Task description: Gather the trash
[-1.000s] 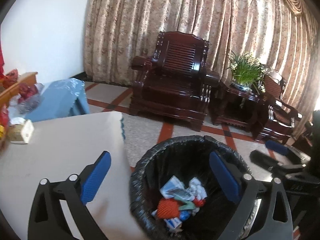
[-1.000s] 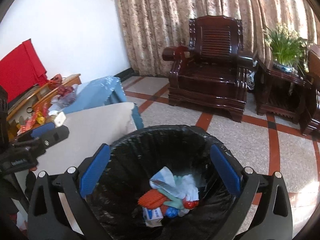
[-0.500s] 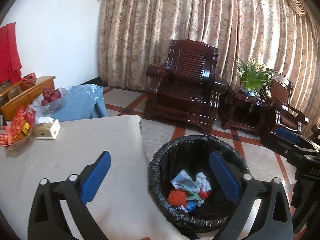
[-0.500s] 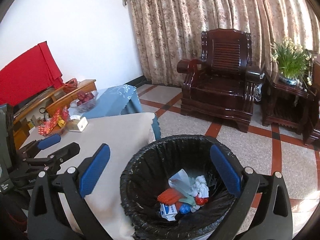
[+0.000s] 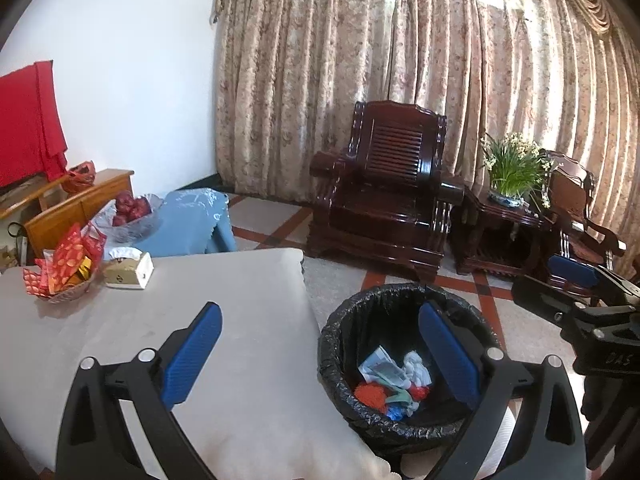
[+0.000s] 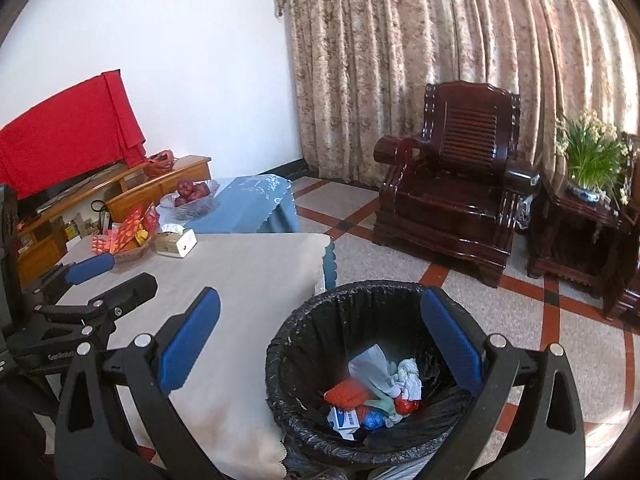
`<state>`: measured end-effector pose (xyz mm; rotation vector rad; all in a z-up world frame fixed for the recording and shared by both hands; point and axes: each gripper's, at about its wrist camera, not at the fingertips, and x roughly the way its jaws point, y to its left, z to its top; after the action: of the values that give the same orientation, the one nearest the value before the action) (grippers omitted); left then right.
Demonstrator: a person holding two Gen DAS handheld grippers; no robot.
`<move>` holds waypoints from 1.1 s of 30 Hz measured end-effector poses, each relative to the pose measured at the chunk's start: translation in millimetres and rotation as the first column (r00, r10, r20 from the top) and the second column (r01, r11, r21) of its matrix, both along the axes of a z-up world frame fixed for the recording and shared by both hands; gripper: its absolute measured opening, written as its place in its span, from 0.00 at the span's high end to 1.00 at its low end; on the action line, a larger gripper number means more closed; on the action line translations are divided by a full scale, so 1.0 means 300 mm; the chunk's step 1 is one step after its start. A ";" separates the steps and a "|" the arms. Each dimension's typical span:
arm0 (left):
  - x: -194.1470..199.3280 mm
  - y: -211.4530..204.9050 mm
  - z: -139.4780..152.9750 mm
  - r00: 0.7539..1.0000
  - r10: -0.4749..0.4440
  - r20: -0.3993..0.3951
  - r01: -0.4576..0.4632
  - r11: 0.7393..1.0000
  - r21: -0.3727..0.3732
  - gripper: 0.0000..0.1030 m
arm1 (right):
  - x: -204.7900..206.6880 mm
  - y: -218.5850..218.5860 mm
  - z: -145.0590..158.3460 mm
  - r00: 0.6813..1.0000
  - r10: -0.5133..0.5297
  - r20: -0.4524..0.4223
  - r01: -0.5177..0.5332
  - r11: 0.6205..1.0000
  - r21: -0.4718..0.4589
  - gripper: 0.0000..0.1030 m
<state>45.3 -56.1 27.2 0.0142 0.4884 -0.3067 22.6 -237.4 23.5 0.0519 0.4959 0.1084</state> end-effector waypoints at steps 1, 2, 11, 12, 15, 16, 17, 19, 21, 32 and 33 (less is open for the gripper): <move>-0.009 0.001 0.003 1.000 0.001 0.006 -0.001 1.000 0.000 0.06 | -0.003 0.007 0.003 1.000 0.003 0.003 -0.003 1.000 -0.003 0.05; -0.016 0.003 0.006 1.000 0.002 0.011 -0.002 1.000 -0.002 0.06 | -0.008 0.011 0.003 1.000 0.006 0.006 -0.006 1.000 -0.005 0.05; -0.056 0.016 0.017 0.999 0.010 0.037 -0.010 1.000 -0.001 0.06 | -0.025 0.034 -0.001 1.000 0.012 0.006 -0.012 1.000 -0.001 0.05; -0.057 0.018 0.018 0.999 0.011 0.037 -0.011 1.000 -0.003 0.06 | -0.028 0.037 0.002 1.000 0.013 0.009 -0.013 1.000 -0.002 0.05; -0.061 0.019 0.021 0.999 0.015 0.041 -0.015 1.000 -0.002 0.06 | -0.029 0.041 0.006 1.000 0.015 0.016 -0.015 1.000 -0.003 0.05; -0.061 0.022 0.021 0.999 0.015 0.041 -0.015 1.000 -0.003 0.06 | -0.030 0.046 0.006 1.000 0.015 0.016 -0.015 1.000 -0.003 0.05; -0.061 0.022 0.021 0.999 0.015 0.041 -0.015 1.000 -0.003 0.06 | -0.030 0.046 0.006 1.000 0.016 0.016 -0.016 1.000 -0.003 0.05; -0.062 0.024 0.022 0.999 0.017 0.042 -0.017 1.000 -0.003 0.06 | -0.033 0.049 0.003 1.000 0.018 0.015 -0.018 1.000 -0.003 0.05; -0.064 0.025 0.020 0.999 0.018 0.044 -0.018 1.000 -0.003 0.06 | -0.033 0.050 0.004 1.000 0.020 0.015 -0.020 1.000 -0.005 0.05; -0.065 0.026 0.020 0.999 0.018 0.042 -0.018 1.000 -0.003 0.06 | -0.025 0.062 0.002 1.000 0.025 0.013 -0.025 1.000 -0.002 0.05; -0.065 0.027 0.020 0.999 0.018 0.042 -0.018 1.000 -0.003 0.06 | -0.024 0.065 0.001 1.000 0.026 0.013 -0.026 1.000 -0.001 0.05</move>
<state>25.8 -48.0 33.3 0.0133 0.4467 -0.2886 15.4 -218.0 23.9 0.0439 0.4835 0.1334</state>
